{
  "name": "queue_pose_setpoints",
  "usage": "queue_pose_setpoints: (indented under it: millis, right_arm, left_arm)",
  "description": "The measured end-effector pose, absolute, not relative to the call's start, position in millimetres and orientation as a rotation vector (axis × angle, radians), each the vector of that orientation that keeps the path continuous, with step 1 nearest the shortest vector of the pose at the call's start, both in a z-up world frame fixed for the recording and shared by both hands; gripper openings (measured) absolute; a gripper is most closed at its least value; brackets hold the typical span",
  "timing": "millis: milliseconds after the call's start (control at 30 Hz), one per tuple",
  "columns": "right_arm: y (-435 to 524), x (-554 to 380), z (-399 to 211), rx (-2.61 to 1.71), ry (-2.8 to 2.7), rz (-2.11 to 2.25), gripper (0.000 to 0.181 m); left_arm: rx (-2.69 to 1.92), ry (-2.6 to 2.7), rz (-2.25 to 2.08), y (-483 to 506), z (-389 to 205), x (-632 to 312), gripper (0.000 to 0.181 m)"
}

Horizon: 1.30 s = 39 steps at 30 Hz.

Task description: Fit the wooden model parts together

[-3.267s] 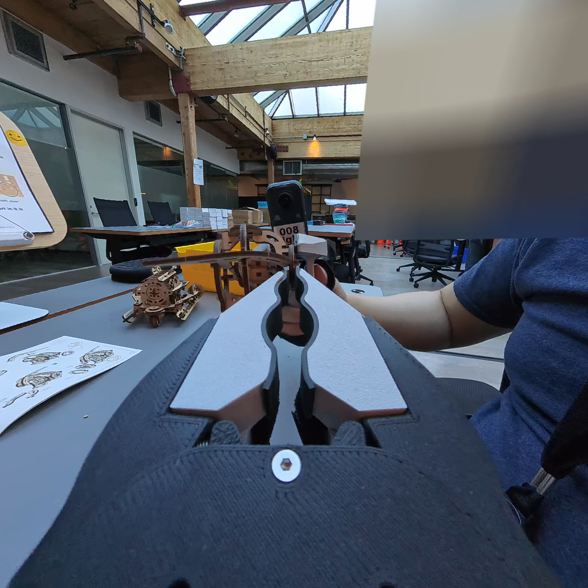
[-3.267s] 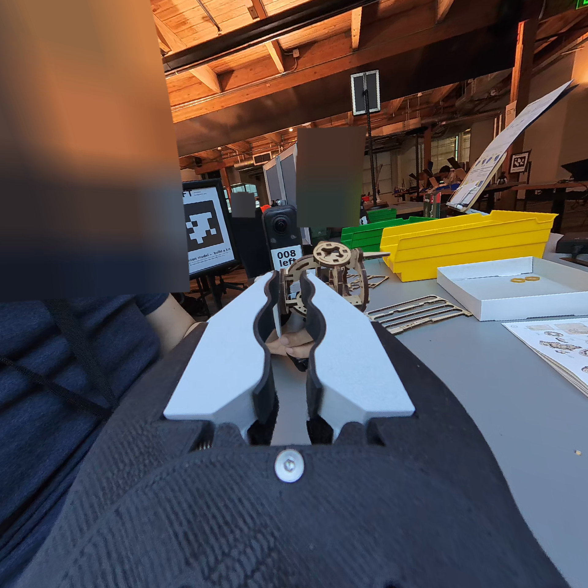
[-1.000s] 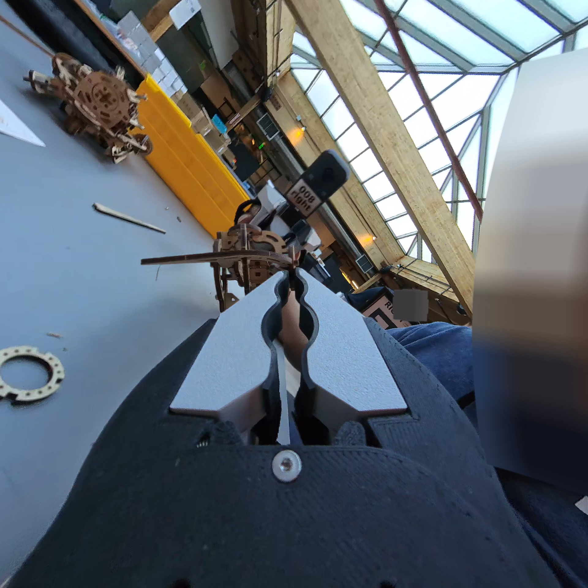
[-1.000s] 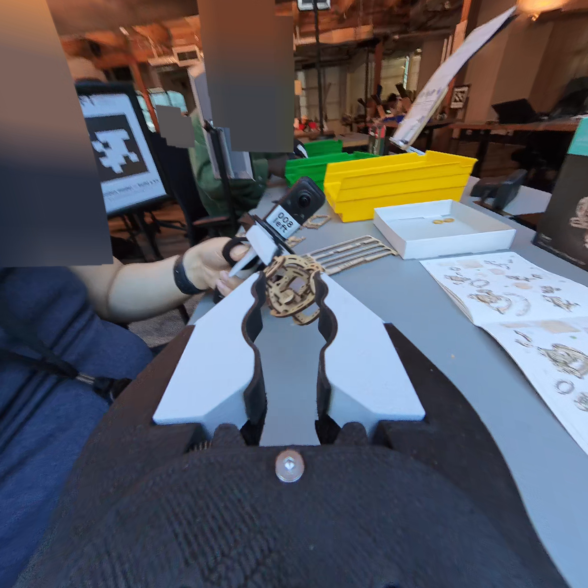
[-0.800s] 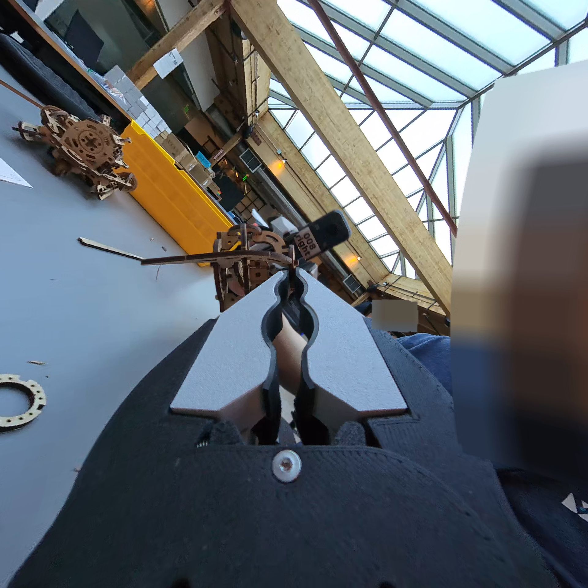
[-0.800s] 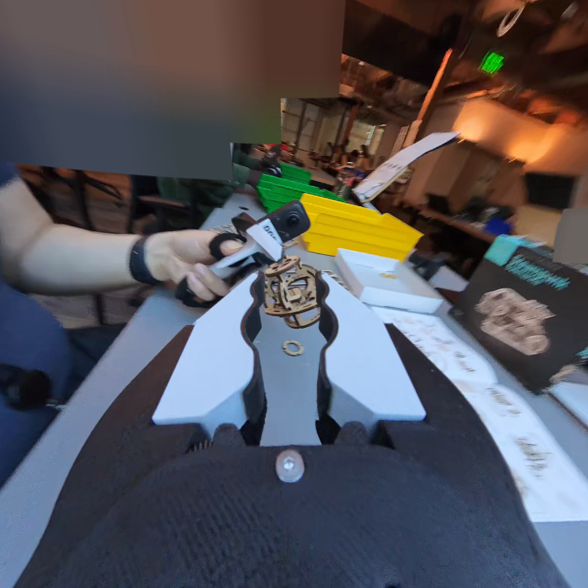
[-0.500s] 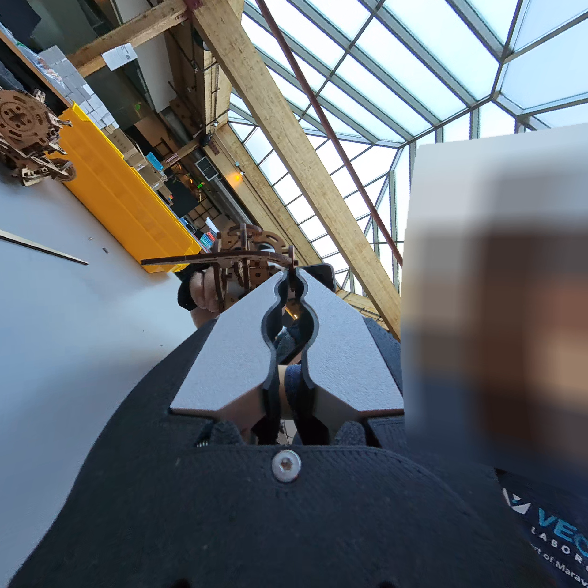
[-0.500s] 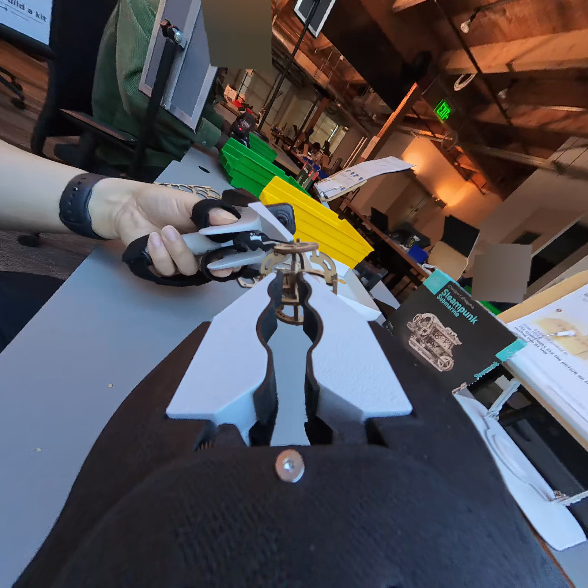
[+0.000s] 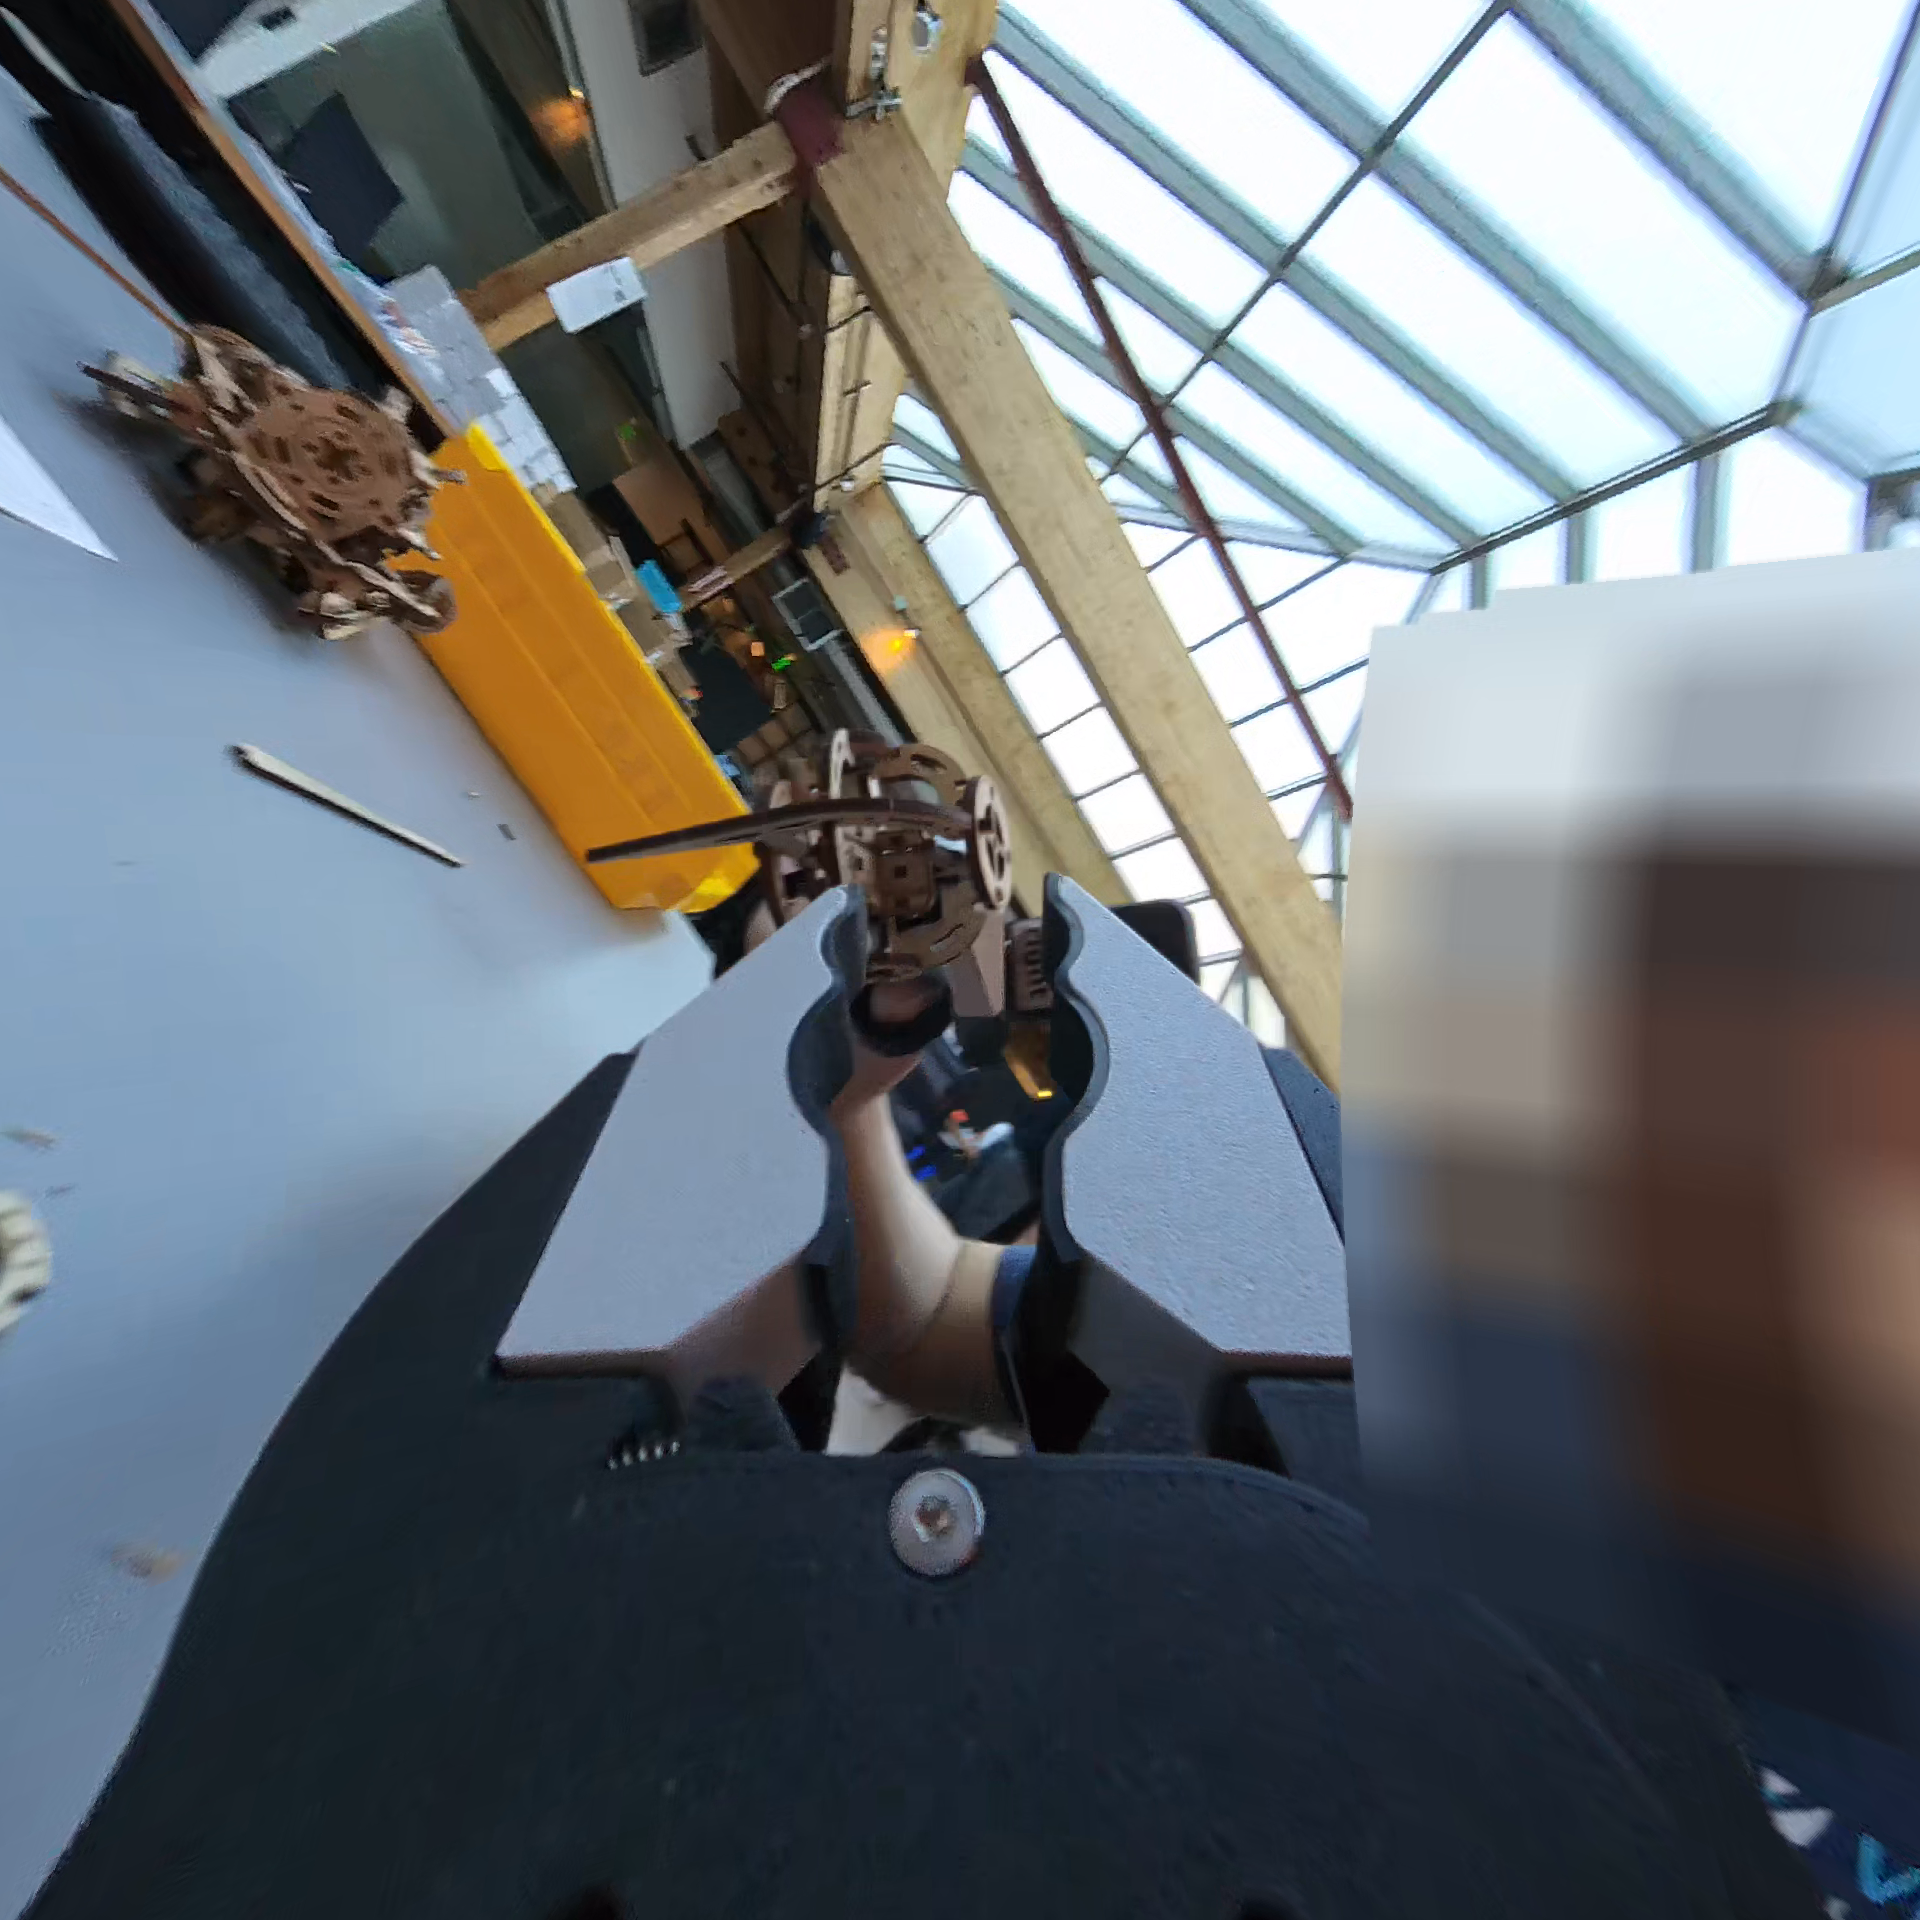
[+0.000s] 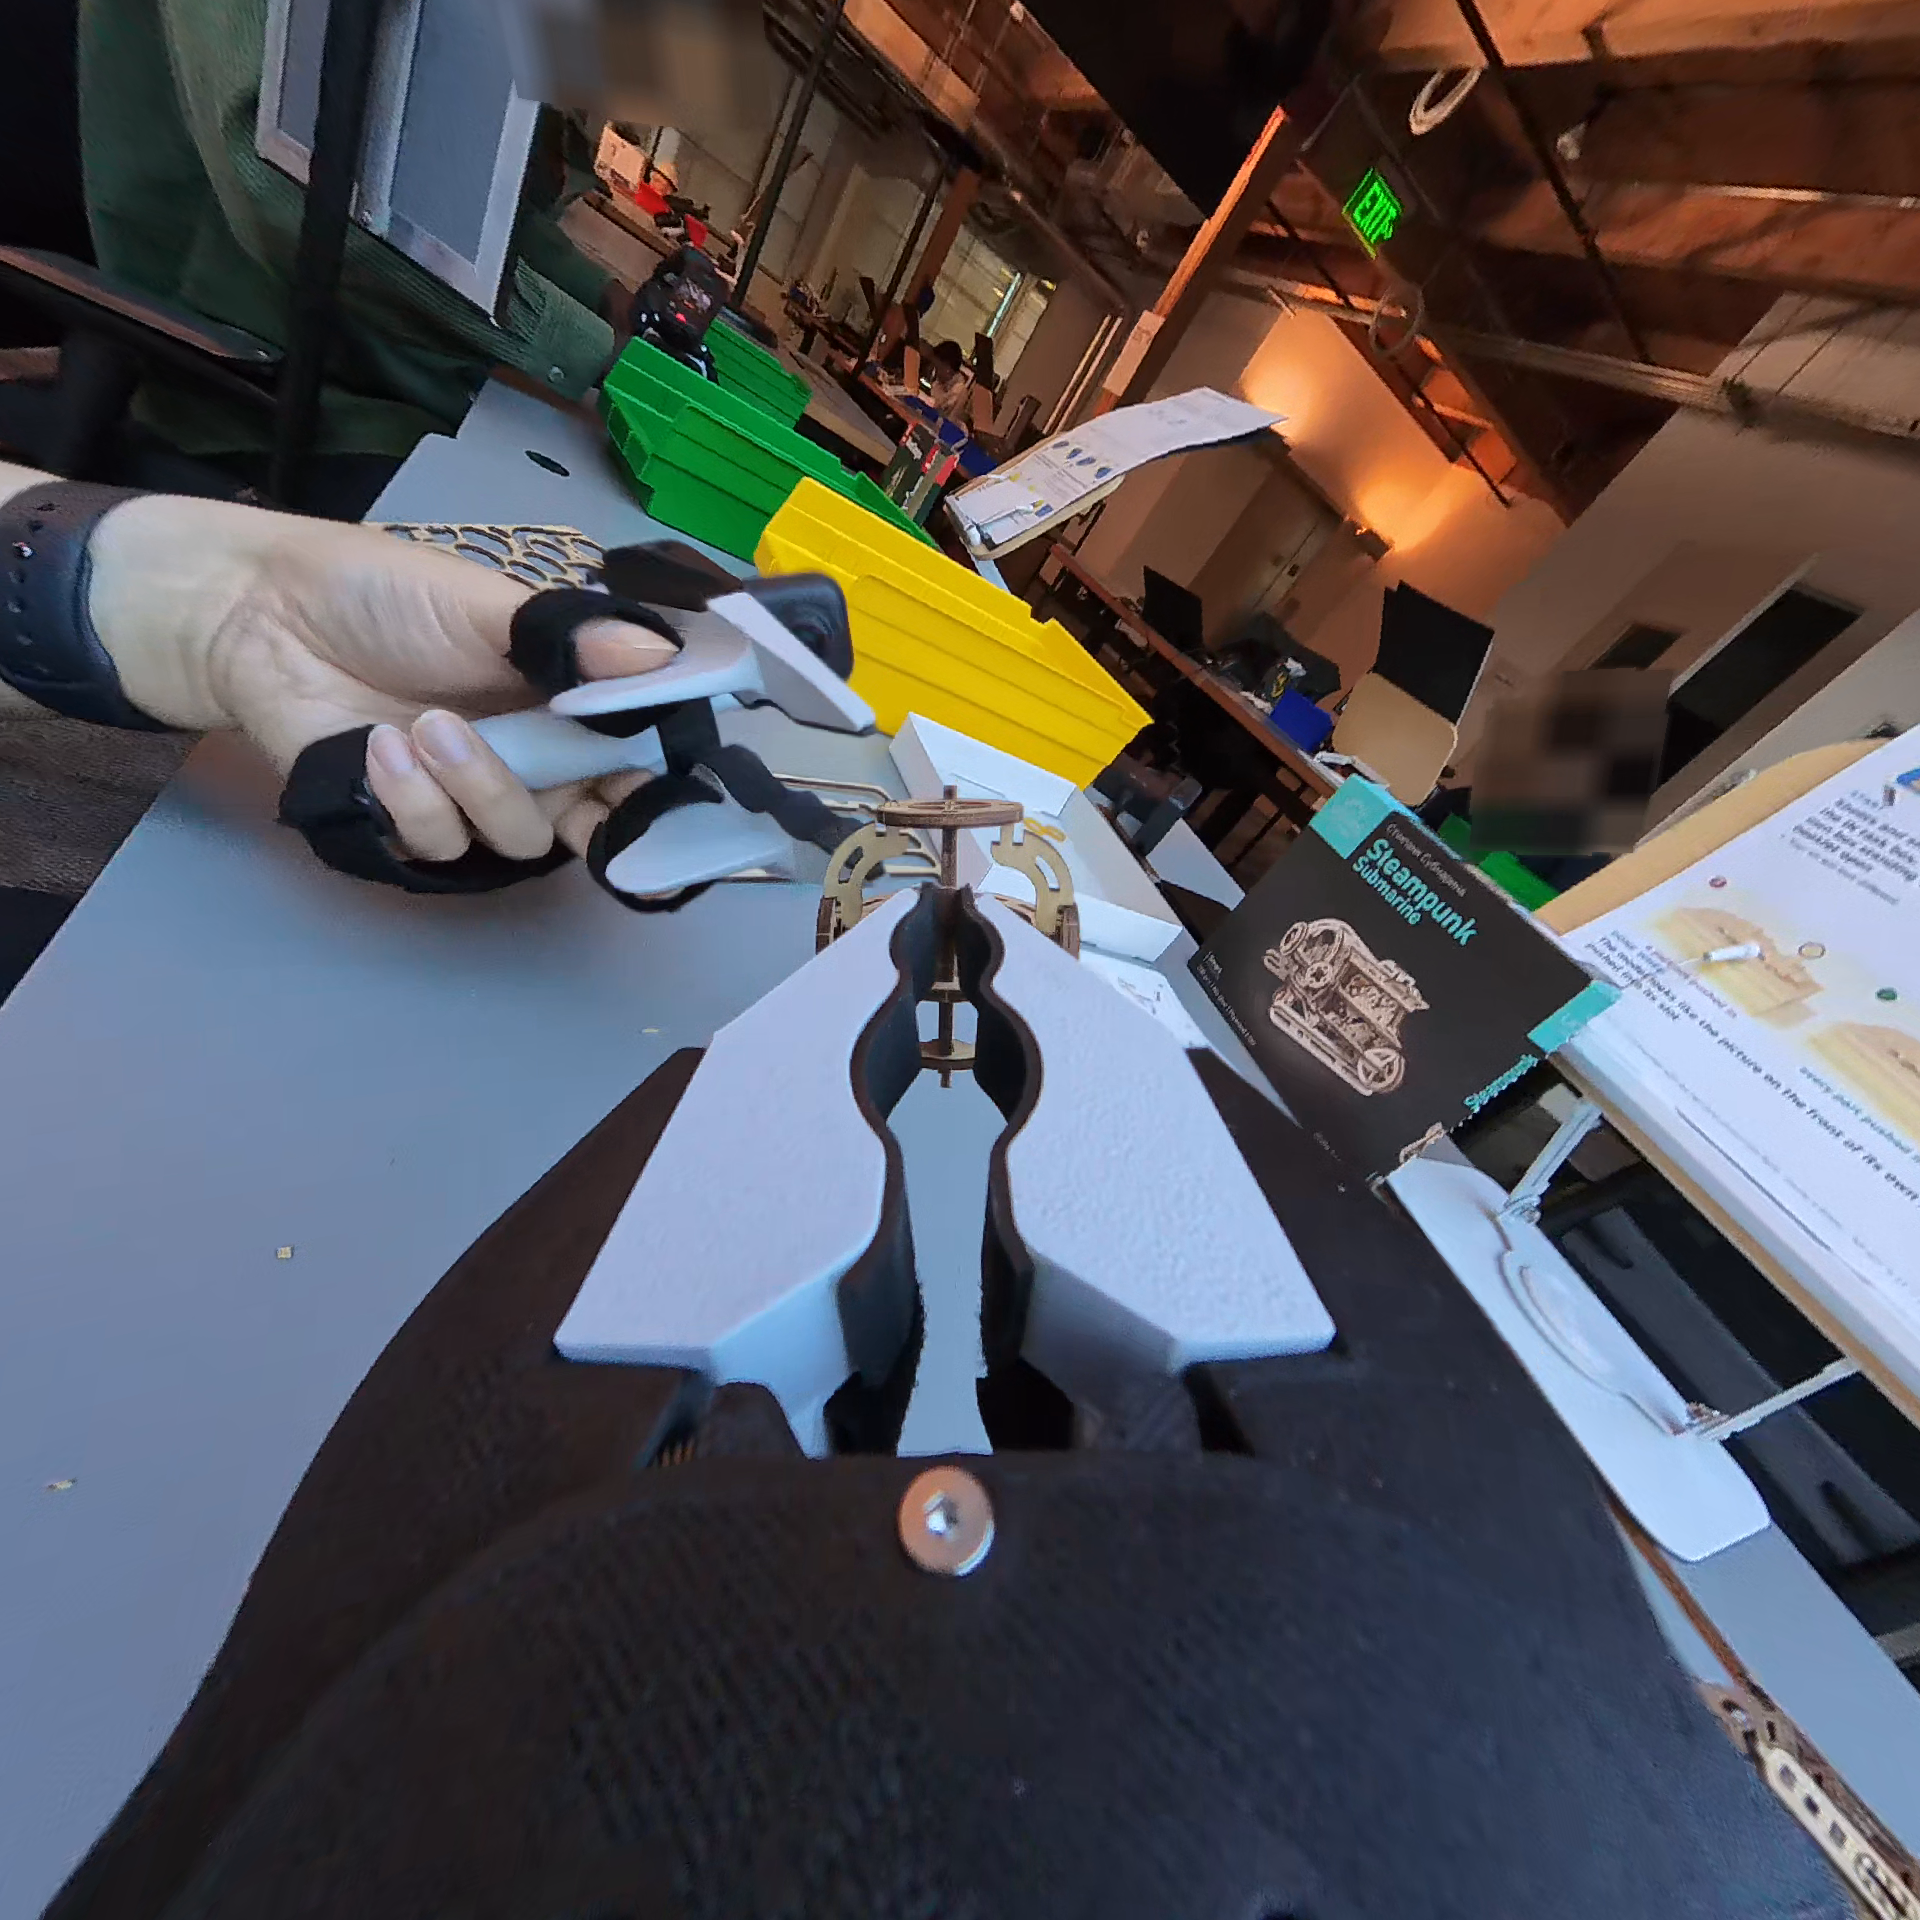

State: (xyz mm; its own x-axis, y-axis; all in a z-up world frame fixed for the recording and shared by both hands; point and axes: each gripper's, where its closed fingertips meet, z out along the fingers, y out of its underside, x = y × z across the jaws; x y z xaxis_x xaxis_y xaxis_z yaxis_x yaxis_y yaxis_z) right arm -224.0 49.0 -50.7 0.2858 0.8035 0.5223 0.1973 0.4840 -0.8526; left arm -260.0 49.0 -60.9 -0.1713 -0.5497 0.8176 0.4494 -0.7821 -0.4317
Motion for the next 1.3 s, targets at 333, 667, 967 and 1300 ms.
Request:
queue_pose_setpoints:
  millis: [333,667,967,1300]
  right_arm:
    - [41.2,-227.3,-53.9,-0.846,-1.354,0.122,0.0]
    - [27.4,-232.0,-53.4,-0.613,-1.39,-0.208,0.0]
    - [24.4,-233.6,-53.6,-0.548,-1.392,-0.285,0.0]
    - [25.8,-233.6,-54.0,-0.578,-1.387,-0.276,0.0]
  left_arm:
    - [-1.415,0.825,-0.874,38.6,-41.8,-256.3,0.046]
    - [-1.372,1.041,-0.659,29.5,-48.6,-239.7,0.047]
    - [-1.381,1.006,-0.644,32.6,-50.7,-241.3,0.04]
    - [-1.361,0.998,-0.595,31.3,-50.6,-237.1,0.028]
